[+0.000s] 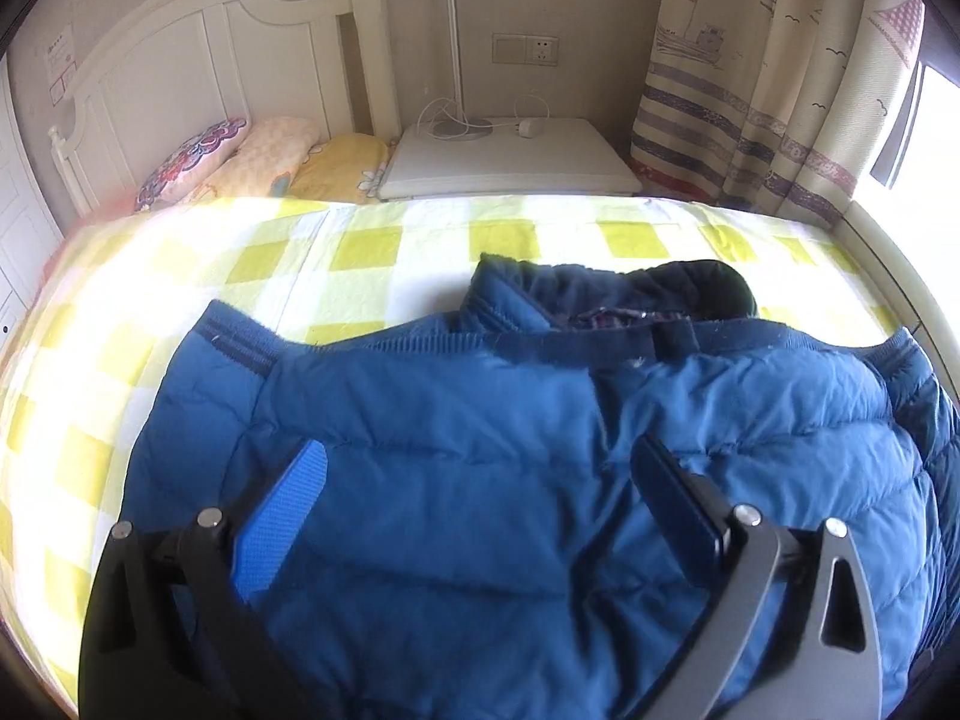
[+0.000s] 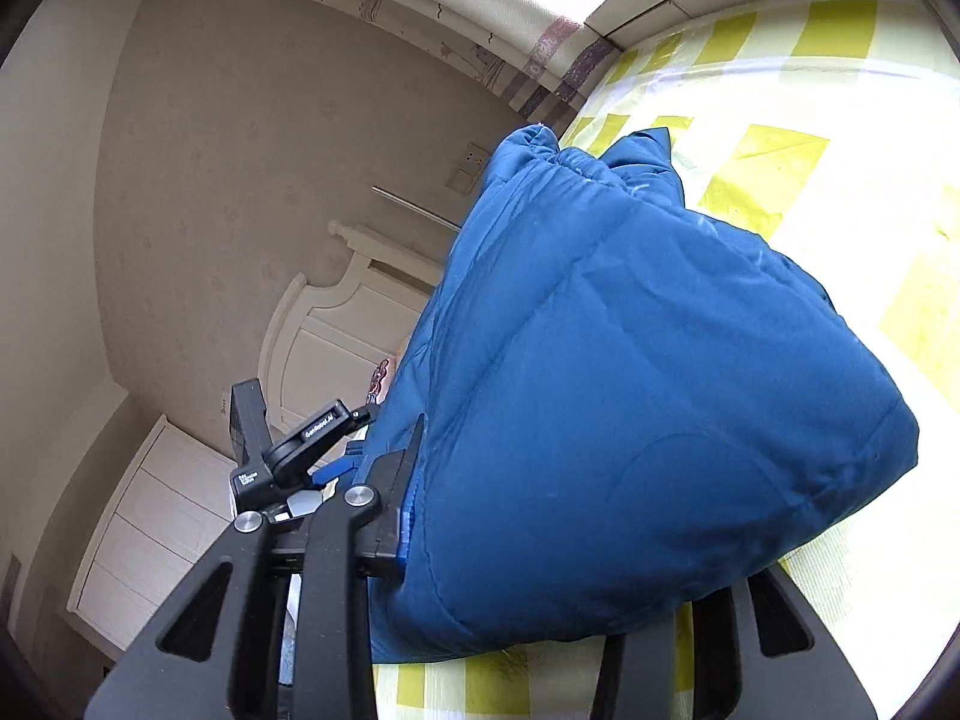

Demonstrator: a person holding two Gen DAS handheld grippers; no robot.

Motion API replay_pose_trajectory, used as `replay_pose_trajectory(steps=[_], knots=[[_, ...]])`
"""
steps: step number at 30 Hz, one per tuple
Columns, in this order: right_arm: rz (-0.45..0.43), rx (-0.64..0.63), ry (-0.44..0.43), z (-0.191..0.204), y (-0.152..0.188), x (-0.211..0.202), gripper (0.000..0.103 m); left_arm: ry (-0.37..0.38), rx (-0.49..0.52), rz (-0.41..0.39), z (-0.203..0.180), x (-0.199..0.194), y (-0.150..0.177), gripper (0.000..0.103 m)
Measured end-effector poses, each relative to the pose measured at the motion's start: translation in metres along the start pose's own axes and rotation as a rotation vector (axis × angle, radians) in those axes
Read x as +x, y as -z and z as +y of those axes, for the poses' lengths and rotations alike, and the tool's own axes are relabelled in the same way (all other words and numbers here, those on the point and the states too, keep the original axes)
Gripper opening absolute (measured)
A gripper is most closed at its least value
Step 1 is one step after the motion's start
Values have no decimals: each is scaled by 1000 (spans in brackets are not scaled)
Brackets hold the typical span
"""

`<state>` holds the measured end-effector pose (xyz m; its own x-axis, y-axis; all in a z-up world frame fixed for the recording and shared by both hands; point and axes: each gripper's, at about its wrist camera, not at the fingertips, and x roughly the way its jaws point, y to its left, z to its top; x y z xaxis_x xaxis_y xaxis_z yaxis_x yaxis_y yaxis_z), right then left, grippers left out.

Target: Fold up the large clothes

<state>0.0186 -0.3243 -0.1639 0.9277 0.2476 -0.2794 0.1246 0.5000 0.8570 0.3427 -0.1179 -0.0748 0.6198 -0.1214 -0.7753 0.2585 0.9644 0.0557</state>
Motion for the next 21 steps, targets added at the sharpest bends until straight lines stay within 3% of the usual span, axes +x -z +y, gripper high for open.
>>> replay_pose_trajectory(steps=[3, 5, 10, 13, 17, 21], knots=[[3, -10, 6, 2, 5, -4, 41, -75, 87, 70, -42, 30, -22, 101], [7, 1, 9, 0, 2, 0, 41, -115, 101, 131, -50, 58, -24, 101], [21, 20, 40, -4, 1, 4, 43, -26, 35, 69, -25, 32, -9, 98], [33, 8, 74, 1, 0, 9, 45, 2, 42, -20, -11, -19, 21, 98], [25, -17, 136, 8, -3, 20, 50, 84, 84, 24, -2, -53, 87, 98], [-14, -32, 201, 16, -4, 31, 57, 80, 84, -65, -5, -83, 142, 99]])
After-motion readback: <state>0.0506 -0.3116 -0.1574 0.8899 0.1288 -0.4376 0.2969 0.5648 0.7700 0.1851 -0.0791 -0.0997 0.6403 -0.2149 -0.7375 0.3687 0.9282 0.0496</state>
